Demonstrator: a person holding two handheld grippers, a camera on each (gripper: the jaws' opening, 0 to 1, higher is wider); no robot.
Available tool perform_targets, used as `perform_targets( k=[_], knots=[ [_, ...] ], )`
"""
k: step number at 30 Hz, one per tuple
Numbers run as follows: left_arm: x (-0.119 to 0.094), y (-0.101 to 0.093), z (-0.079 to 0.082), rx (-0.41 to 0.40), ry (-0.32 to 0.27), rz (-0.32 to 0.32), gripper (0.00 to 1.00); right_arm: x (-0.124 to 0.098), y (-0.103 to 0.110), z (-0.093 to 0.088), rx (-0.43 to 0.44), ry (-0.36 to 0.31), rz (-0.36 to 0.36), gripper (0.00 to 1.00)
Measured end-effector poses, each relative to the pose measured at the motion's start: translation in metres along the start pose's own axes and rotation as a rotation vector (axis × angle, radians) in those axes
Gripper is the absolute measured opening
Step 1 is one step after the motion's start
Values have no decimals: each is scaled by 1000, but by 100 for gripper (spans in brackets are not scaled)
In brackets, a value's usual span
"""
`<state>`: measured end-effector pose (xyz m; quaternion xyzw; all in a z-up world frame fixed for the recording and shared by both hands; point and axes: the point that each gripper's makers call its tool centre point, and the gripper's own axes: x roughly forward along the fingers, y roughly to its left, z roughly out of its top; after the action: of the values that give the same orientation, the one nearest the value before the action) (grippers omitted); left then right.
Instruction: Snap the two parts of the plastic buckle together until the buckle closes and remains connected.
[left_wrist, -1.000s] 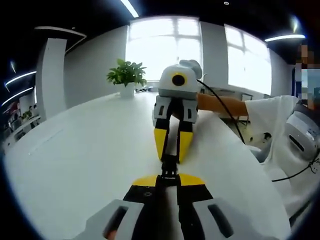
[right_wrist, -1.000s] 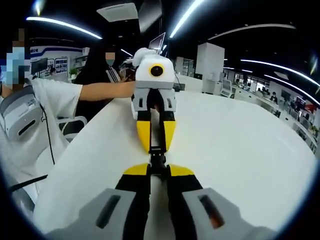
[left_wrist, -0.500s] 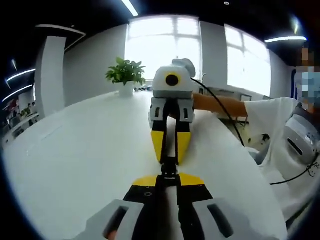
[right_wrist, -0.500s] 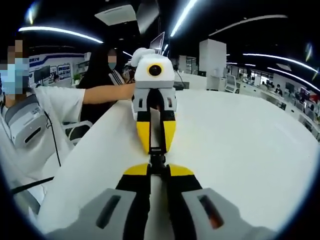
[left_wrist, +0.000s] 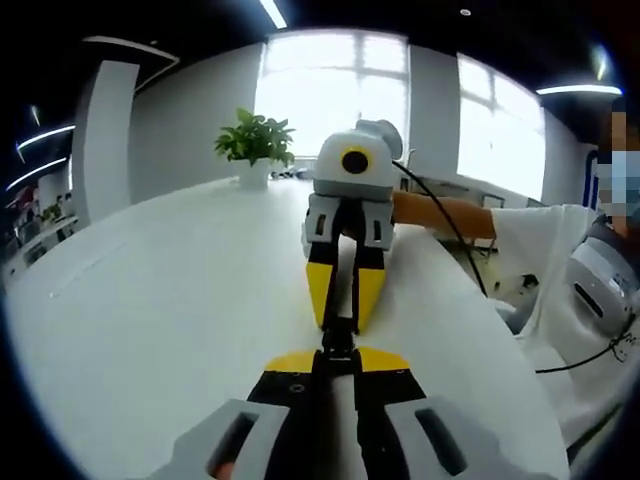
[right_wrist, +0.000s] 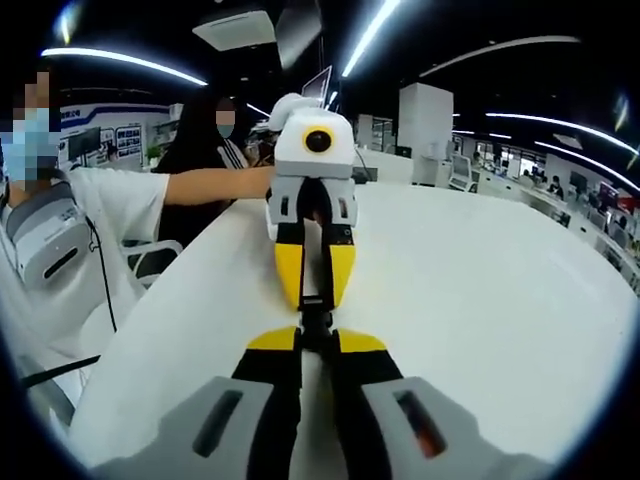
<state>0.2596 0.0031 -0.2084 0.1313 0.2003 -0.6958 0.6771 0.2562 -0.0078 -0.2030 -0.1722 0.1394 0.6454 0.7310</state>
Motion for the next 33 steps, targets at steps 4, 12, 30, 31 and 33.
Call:
perform_targets(
  k=[4, 12, 30, 31, 33],
  knots=[
    [0, 0, 0, 10, 12, -7, 10, 2, 3, 1, -30, 21, 25, 9],
    [0, -1, 0, 21, 25, -25, 10, 6, 7, 1, -61, 52, 84, 9],
    [-8, 9, 2, 41, -29, 58, 23, -3, -13, 0, -32, 27, -59, 21],
    [-8, 10, 2, 34, -30, 68, 24, -3, -13, 0, -28, 22, -59, 21],
    [-9, 11, 1, 32, -28, 74, 23, -3, -14, 0, -4, 14, -83, 20]
  ],
)
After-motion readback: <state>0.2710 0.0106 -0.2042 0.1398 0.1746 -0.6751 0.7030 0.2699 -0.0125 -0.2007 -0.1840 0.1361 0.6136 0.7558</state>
